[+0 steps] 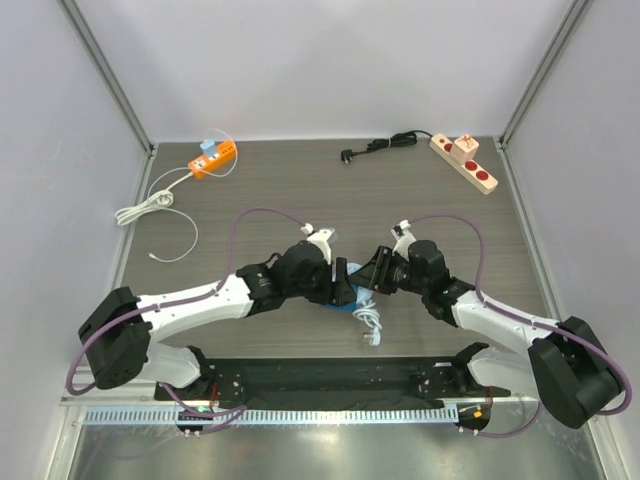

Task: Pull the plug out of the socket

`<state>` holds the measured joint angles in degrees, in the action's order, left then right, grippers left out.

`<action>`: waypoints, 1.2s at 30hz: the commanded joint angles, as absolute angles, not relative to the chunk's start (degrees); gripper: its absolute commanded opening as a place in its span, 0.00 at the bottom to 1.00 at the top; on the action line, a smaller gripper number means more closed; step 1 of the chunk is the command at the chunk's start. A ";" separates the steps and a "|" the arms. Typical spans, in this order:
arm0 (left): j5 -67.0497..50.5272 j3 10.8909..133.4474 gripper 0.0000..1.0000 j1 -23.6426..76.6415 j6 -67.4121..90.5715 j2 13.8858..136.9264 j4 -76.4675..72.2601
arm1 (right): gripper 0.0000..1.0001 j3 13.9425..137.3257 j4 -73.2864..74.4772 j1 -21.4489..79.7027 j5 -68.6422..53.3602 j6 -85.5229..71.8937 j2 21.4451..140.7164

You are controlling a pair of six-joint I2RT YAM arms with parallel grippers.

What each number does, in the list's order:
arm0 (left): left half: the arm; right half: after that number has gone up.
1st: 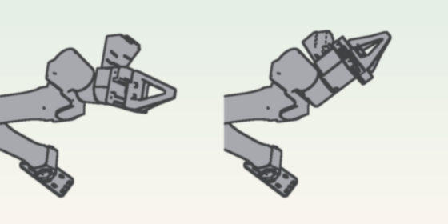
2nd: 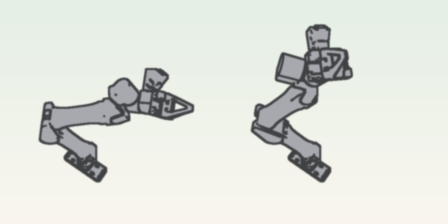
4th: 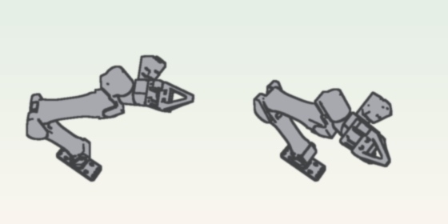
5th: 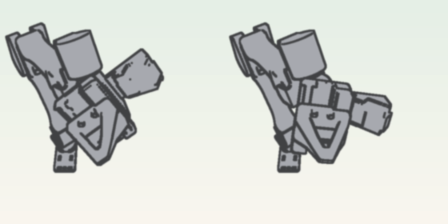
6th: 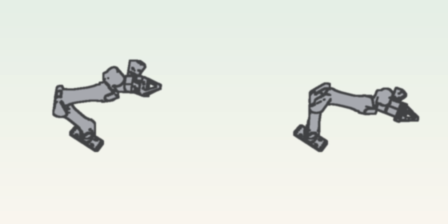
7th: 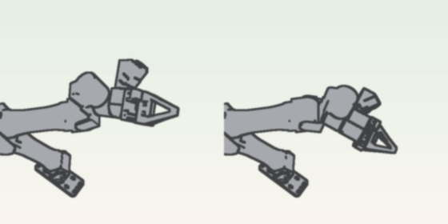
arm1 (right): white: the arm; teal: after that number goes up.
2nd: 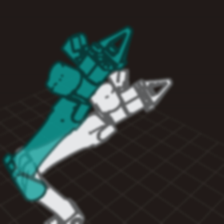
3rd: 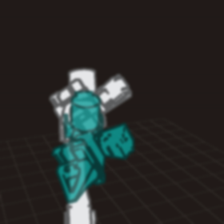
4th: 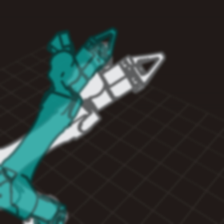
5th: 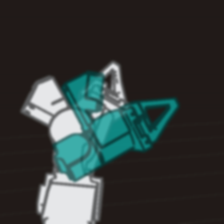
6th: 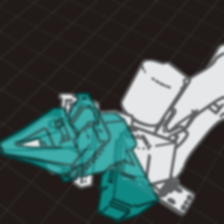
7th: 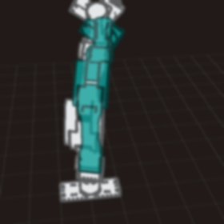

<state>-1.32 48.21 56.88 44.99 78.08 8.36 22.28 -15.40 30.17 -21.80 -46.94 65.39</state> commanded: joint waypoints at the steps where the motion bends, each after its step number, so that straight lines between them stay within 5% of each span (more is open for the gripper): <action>1: -7.11 47.90 0.00 53.70 47.99 71.19 1.14 | 0.01 20.48 -7.12 28.48 -8.35 -39.11 64.69; 17: 2.90 49.40 0.00 52.21 44.56 64.34 13.95 | 0.01 19.60 -5.19 28.30 -6.07 -40.34 61.79; 36: 7.74 43.25 0.00 31.40 49.22 61.96 30.15 | 0.10 20.92 -8.44 28.04 -12.83 -39.29 65.30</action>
